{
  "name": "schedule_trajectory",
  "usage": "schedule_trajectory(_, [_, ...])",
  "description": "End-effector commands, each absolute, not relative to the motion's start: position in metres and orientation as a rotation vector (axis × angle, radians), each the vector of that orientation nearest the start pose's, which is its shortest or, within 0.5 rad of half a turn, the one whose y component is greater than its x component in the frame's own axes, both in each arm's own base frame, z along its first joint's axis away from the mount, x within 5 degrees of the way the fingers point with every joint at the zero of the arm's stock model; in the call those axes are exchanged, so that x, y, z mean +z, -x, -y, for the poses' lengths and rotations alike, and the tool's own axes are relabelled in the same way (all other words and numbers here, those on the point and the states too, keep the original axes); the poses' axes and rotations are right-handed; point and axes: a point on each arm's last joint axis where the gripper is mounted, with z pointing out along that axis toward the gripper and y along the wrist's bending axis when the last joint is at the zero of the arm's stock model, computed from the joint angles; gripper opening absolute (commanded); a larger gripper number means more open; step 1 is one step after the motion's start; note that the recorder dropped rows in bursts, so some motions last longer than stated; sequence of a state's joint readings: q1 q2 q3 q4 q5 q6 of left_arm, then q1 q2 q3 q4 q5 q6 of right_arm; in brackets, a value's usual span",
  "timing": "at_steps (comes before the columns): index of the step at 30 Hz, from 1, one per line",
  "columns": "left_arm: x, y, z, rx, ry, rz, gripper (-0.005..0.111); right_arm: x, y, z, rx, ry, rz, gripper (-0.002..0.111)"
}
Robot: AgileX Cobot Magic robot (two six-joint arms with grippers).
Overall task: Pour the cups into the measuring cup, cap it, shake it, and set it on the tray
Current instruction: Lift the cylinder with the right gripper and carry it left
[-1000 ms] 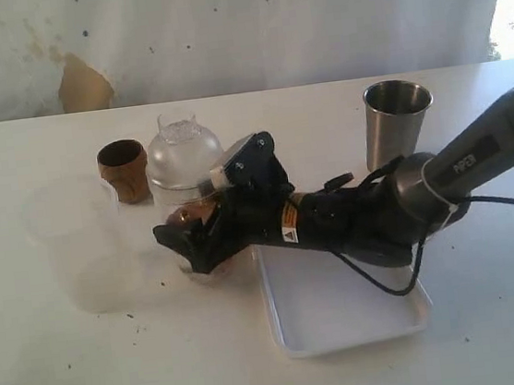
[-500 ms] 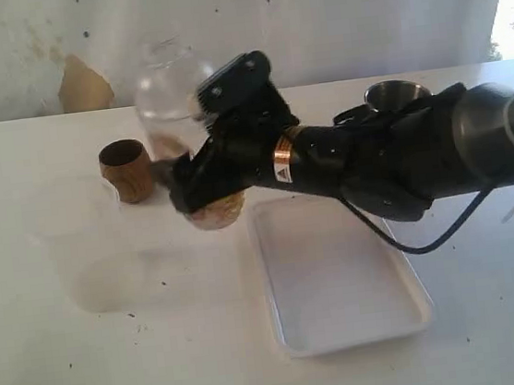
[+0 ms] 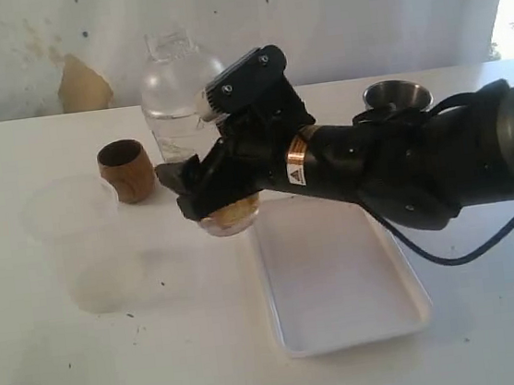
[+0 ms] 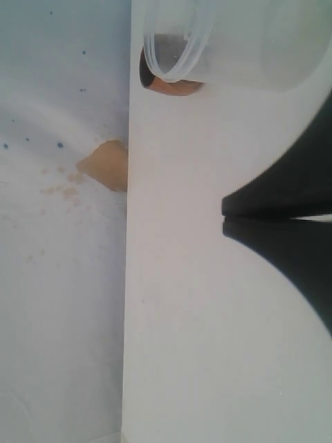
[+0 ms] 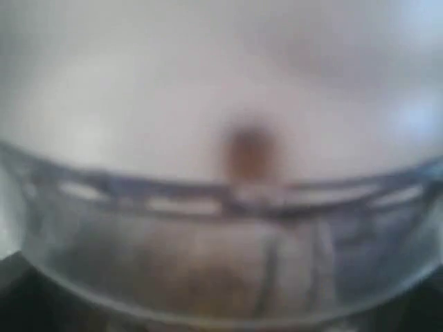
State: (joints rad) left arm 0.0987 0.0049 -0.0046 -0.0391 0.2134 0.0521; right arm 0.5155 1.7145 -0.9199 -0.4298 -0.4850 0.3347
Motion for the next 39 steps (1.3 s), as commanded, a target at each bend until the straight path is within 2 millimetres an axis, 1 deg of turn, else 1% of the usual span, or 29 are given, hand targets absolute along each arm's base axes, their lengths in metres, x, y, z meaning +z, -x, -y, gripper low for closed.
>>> schedule_trajectory(1, [0.195,-0.056,-0.005,0.077,0.066,-1.685,0.000,0.247,-0.315,-0.193,0.620,0.550,-1.611,0.000])
schedule_trajectory(3, [0.195,-0.056,-0.005,0.077,0.066,-1.685,0.000,0.249,-0.295,-0.212,0.622,0.784,-1.595,0.000])
schedule_trajectory(4, [0.195,-0.056,-0.005,0.077,0.066,-1.685,0.000,0.249,-0.295,-0.211,0.544,0.772,-1.623,0.000])
schedule_trajectory(5, [0.195,-0.056,-0.005,0.077,0.066,-1.685,0.000,0.250,-0.301,-0.205,0.481,0.697,-1.639,0.000])
schedule_trajectory(6, [0.195,-0.056,-0.005,0.077,0.066,-1.685,0.000,0.253,-0.312,-0.190,0.417,0.543,-1.647,0.000])
schedule_trajectory(7, [0.195,-0.056,-0.005,0.077,0.066,-1.685,0.000,0.255,-0.319,-0.177,0.413,0.379,-1.657,0.000])
schedule_trajectory(8, [0.195,-0.056,-0.005,0.077,0.066,-1.685,0.000,0.256,-0.320,-0.172,0.451,0.326,-1.638,0.000])
schedule_trajectory(10, [0.195,-0.056,-0.005,0.077,0.066,-1.685,0.000,0.265,-0.300,-0.190,0.602,0.568,-1.559,0.000])
schedule_trajectory(12, [0.195,-0.056,-0.005,0.077,0.066,-1.685,0.000,0.270,-0.286,-0.203,0.616,0.713,-1.513,0.000])
schedule_trajectory(14, [0.195,-0.056,-0.005,0.077,0.066,-1.685,0.000,0.272,-0.302,-0.184,0.473,0.509,-1.560,0.000])
schedule_trajectory(15, [0.195,-0.056,-0.005,0.077,0.066,-1.685,0.000,0.270,-0.312,-0.169,0.441,0.324,-1.593,0.000])
schedule_trajectory(16, [0.195,-0.056,-0.005,0.077,0.066,-1.685,0.000,0.268,-0.315,-0.162,0.456,0.263,-1.605,0.000])
schedule_trajectory(17, [0.195,-0.056,-0.005,0.077,0.066,-1.685,0.000,0.267,-0.312,-0.167,0.500,0.344,-1.604,0.000])
schedule_trajectory(19, [0.195,-0.056,-0.005,0.077,0.066,-1.685,0.000,0.267,-0.289,-0.195,0.647,0.640,-1.565,0.000])
schedule_trajectory(20, [0.195,-0.056,-0.005,0.077,0.066,-1.685,0.000,0.267,-0.283,-0.204,0.664,0.703,-1.553,0.000])
schedule_trajectory(21, [0.195,-0.056,-0.005,0.077,0.066,-1.685,0.000,0.266,-0.283,-0.205,0.608,0.720,-1.555,0.000])
schedule_trajectory(22, [0.195,-0.056,-0.005,0.077,0.066,-1.685,0.000,0.264,-0.292,-0.197,0.514,0.637,-1.584,0.000])
schedule_trajectory(24, [0.195,-0.056,-0.005,0.077,0.066,-1.685,0.000,0.263,-0.310,-0.176,0.453,0.340,-1.625,0.000])
schedule_trajectory(25, [0.195,-0.056,-0.005,0.077,0.066,-1.685,0.000,0.263,-0.311,-0.173,0.467,0.319,-1.626,0.000])
schedule_trajectory(28, [0.195,-0.056,-0.005,0.077,0.066,-1.685,0.000,0.264,-0.285,-0.206,0.599,0.663,-1.567,0.000])
schedule_trajectory(29, [0.195,-0.056,-0.005,0.077,0.066,-1.685,0.000,0.264,-0.283,-0.210,0.572,0.708,-1.545,0.000])
schedule_trajectory(30, [0.195,-0.056,-0.005,0.077,0.066,-1.685,0.000,0.265,-0.289,-0.204,0.531,0.628,-1.561,0.000])
schedule_trajectory(32, [0.195,-0.056,-0.005,0.077,0.066,-1.685,0.000,0.262,-0.306,-0.185,0.493,0.336,-1.623,0.000])
schedule_trajectory(33, [0.195,-0.056,-0.005,0.077,0.066,-1.685,0.000,0.260,-0.306,-0.186,0.508,0.352,-1.627,0.000])
schedule_trajectory(35, [0.195,-0.056,-0.005,0.077,0.066,-1.685,0.000,0.256,-0.286,-0.212,0.580,0.682,-1.583,0.000])
schedule_trajectory(36, [0.195,-0.056,-0.005,0.077,0.066,-1.685,0.000,0.255,-0.278,-0.221,0.595,0.762,-1.569,0.000])
schedule_trajectory(37, [0.195,-0.056,-0.005,0.077,0.066,-1.685,0.000,0.254,-0.278,-0.222,0.556,0.780,-1.563,0.000])
schedule_trajectory(38, [0.195,-0.056,-0.005,0.077,0.066,-1.685,0.000,0.256,-0.284,-0.216,0.499,0.701,-1.577,0.000])
schedule_trajectory(39, [0.195,-0.056,-0.005,0.077,0.066,-1.685,0.000,0.257,-0.296,-0.202,0.476,0.511,-1.617,0.000])
